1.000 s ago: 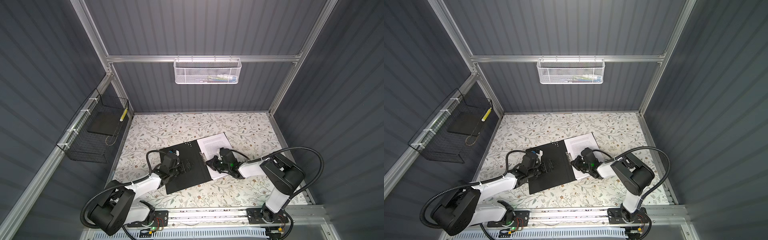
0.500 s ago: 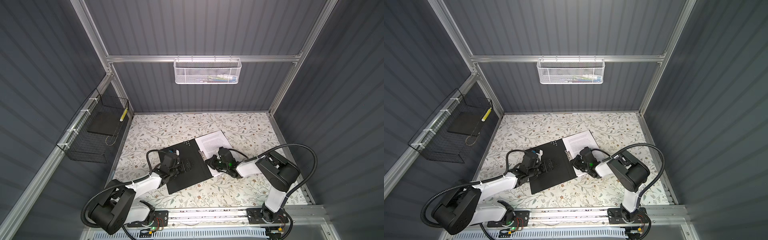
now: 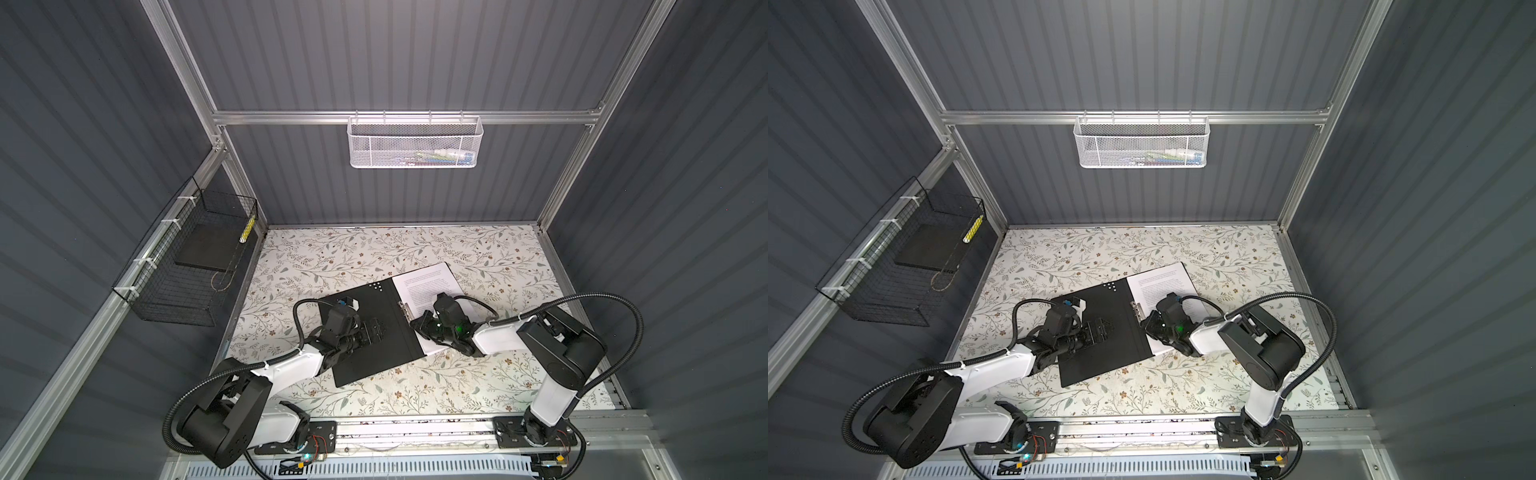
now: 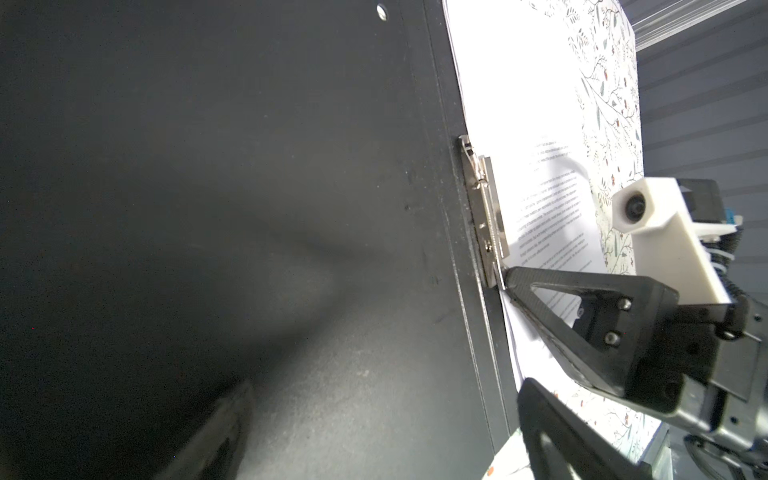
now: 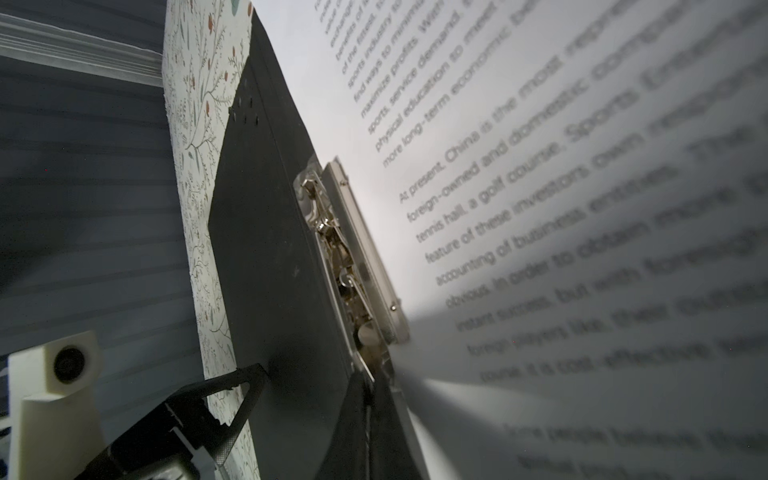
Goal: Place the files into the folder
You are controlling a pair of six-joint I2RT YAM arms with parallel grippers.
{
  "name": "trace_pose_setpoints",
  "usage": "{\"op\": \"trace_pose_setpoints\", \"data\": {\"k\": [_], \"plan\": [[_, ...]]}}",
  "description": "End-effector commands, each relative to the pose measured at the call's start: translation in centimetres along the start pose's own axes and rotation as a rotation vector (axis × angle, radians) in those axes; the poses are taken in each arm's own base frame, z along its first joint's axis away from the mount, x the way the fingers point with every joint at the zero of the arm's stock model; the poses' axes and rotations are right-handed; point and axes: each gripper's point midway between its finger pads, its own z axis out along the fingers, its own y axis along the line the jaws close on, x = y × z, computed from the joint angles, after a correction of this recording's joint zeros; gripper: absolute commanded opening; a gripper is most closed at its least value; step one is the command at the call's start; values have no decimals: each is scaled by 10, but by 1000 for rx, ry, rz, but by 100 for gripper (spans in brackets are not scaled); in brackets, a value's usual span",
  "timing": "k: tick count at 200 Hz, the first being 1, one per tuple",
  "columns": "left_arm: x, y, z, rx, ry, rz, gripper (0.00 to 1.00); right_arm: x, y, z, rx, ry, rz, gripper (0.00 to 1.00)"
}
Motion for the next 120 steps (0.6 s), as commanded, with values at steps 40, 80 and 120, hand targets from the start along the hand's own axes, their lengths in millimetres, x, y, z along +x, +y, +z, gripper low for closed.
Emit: {"op": "trace_pose_setpoints", "data": {"k": [40, 80, 120], "plan": [[30, -1, -11, 29, 153, 39, 100, 43, -65, -5, 251, 149, -61, 15], [-10, -54, -56, 172, 3, 132, 100, 22, -15, -29, 176, 99, -259, 50], [-19, -7, -94, -102, -103, 76, 100, -21, 10, -67, 199, 21, -422, 98]]}}
